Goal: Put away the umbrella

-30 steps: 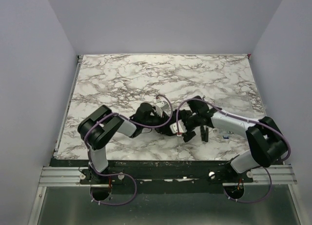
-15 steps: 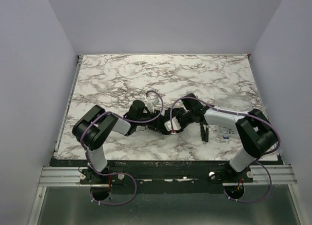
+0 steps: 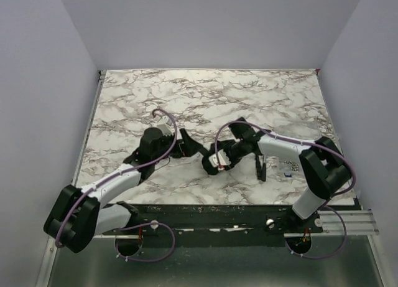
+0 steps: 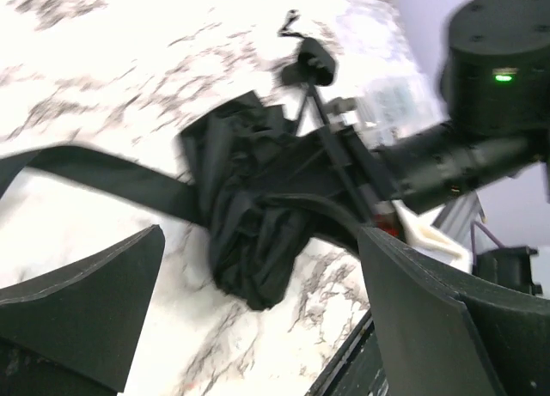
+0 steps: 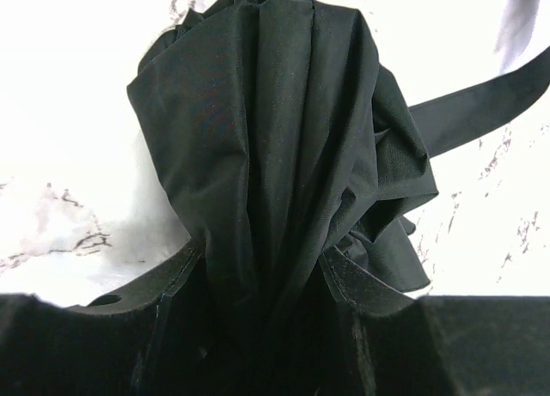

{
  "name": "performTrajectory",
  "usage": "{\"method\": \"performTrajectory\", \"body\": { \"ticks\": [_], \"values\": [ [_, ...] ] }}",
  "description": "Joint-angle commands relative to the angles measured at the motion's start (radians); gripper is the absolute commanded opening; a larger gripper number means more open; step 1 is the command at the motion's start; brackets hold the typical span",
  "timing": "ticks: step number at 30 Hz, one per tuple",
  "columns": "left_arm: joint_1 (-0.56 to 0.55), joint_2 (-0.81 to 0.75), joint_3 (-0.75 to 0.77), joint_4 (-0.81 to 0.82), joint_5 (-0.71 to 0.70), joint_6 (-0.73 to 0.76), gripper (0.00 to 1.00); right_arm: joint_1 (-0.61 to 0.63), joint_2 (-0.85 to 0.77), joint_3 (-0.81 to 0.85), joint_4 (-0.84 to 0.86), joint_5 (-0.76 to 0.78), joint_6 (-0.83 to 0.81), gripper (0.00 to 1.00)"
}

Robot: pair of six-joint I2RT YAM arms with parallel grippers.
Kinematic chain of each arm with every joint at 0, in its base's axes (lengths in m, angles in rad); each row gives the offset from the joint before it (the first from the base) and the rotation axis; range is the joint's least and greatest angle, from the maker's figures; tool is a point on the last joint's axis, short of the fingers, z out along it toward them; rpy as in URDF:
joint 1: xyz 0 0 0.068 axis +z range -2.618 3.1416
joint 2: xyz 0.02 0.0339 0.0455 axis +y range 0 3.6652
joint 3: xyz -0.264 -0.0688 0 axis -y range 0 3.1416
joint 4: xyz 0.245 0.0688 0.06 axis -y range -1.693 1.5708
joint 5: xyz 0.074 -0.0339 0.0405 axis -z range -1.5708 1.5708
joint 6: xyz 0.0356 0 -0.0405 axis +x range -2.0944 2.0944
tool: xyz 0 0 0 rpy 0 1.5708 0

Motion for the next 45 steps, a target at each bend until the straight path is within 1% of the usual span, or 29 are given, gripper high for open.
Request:
{"method": "performTrajectory", "body": {
  "ticks": [1,3,4,5,9,10,11,13,14,16,19,24,28,30,33,35,37,39,41,43,45],
  "values": [
    [0.005,0.006,-0.166,-0.083,-0.16,-0.247,0.9,0.041,0.071,-0.064,-0.311,0.002,0.039,0.17],
    [0.003,0.043,-0.198,-0.03,-0.177,-0.319,0.71,0.056,0.073,-0.069,-0.292,0.005,0.053,0.17],
    [-0.002,0.07,-0.197,-0.014,-0.18,-0.328,0.67,0.06,0.073,-0.071,-0.287,0.006,0.058,0.17],
    [-0.004,0.096,-0.181,-0.029,-0.192,-0.341,0.65,0.063,0.075,-0.071,-0.286,0.004,0.063,0.17],
    [-0.003,0.22,-0.078,-0.079,-0.22,-0.341,0.63,0.067,0.068,-0.08,-0.282,0.001,0.074,0.17],
    [-0.001,0.248,-0.039,-0.103,-0.244,-0.338,0.62,0.067,0.064,-0.083,-0.283,0.001,0.074,0.17],
    [0.0,0.272,0.005,-0.167,-0.273,-0.339,0.61,0.069,0.06,-0.087,-0.287,-0.001,0.075,0.17],
    [0.007,0.325,0.102,-0.282,-0.344,-0.339,0.45,0.07,0.048,-0.099,-0.293,-0.001,0.073,0.17],
    [0.017,0.358,0.162,-0.331,-0.388,-0.335,0.43,0.071,0.042,-0.104,-0.295,0.002,0.072,0.17],
    [0.04,0.417,0.261,-0.418,-0.396,-0.327,0.39,0.071,0.034,-0.106,-0.311,0.006,0.07,0.16],
    [0.053,0.485,0.397,-0.502,-0.382,-0.296,0.38,0.074,0.026,-0.104,-0.331,-0.001,0.071,0.16],
    [0.059,0.571,0.576,-0.611,-0.357,-0.25,0.38,0.082,0.03,-0.092,-0.348,-0.01,0.098,0.16],
    [0.063,0.63,0.692,-0.654,-0.308,-0.213,0.38,0.083,0.057,-0.066,-0.346,-0.011,0.149,0.15],
    [0.066,0.624,0.738,-0.671,-0.307,-0.171,0.38,0.083,0.077,-0.046,-0.345,-0.009,0.188,0.14],
    [0.065,0.541,0.752,-0.649,-0.344,-0.061,0.42,0.084,0.087,-0.034,-0.348,0.009,0.18,0.14],
    [0.068,0.432,0.705,-0.58,-0.34,0.063,0.51,0.093,0.091,-0.024,-0.35,0.029,0.179,0.14],
    [0.075,0.303,0.617,-0.501,-0.333,0.158,0.59,0.11,0.128,0.032,-0.394,0.041,0.208,0.14],
    [0.091,0.138,0.487,-0.399,-0.341,0.225,0.72,0.125,0.204,0.126,-0.477,0.042,0.27,0.14],
    [0.133,-0.027,0.324,-0.274,-0.343,0.242,0.88,0.13,0.287,0.218,-0.551,0.027,0.322,0.14],
    [0.219,-0.188,0.163,-0.147,-0.226,0.237,0.96,0.131,0.353,0.278,-0.579,0.023,0.39,0.13],
    [0.321,-0.327,0.028,-0.057,-0.068,0.233,0.97,0.131,0.401,0.305,-0.553,0.055,0.481,0.13]
  ]
}}
